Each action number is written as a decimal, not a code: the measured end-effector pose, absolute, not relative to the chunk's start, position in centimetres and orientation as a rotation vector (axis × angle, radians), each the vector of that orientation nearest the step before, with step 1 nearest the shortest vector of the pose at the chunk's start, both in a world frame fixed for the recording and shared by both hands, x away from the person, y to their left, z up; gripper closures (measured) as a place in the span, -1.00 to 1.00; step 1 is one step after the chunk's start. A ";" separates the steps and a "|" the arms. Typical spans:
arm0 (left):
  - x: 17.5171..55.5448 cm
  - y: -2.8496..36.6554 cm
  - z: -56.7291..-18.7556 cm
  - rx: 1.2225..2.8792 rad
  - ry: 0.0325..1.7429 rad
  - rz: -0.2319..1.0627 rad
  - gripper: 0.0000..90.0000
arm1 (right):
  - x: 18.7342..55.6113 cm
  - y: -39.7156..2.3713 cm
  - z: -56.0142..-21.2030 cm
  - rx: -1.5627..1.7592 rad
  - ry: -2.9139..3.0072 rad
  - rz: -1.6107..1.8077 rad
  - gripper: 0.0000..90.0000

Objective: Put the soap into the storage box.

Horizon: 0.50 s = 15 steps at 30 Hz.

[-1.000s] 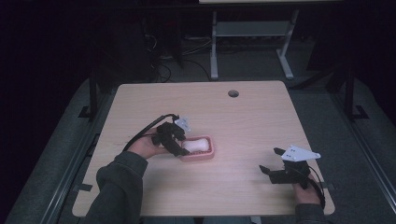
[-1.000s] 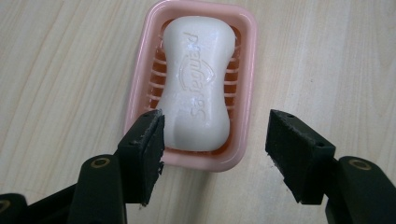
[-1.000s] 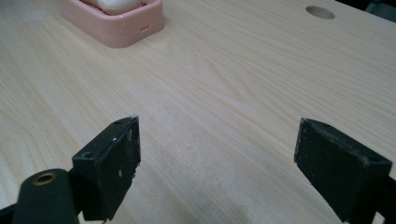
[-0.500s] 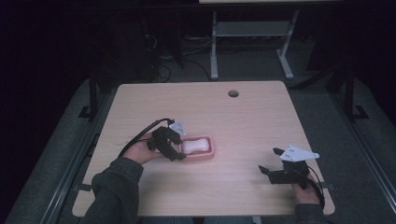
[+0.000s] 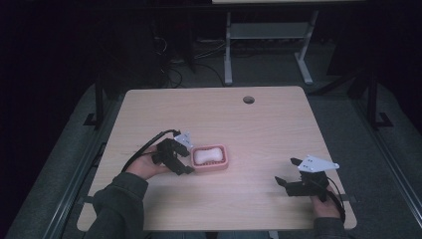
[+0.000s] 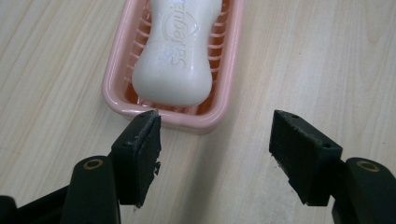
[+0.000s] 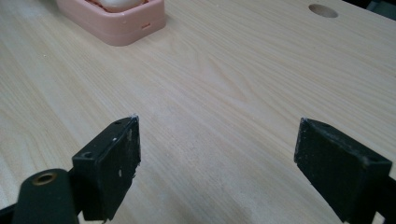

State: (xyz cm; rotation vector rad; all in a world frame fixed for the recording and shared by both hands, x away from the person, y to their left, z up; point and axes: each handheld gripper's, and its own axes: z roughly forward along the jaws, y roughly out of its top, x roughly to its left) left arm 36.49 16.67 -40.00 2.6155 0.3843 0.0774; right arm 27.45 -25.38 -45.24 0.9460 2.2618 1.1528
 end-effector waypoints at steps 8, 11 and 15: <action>35.9 17.3 -40.3 2.612 0.388 0.079 -0.26 | 27.5 -25.4 -45.3 0.947 2.262 1.149 -0.70; 35.6 17.5 -40.5 2.612 0.390 0.079 -0.27 | 27.5 -25.4 -45.3 0.947 2.261 1.149 -0.70; 35.3 17.9 -40.5 2.612 0.385 0.085 -0.27 | 27.5 -25.4 -45.3 0.948 2.260 1.149 -0.70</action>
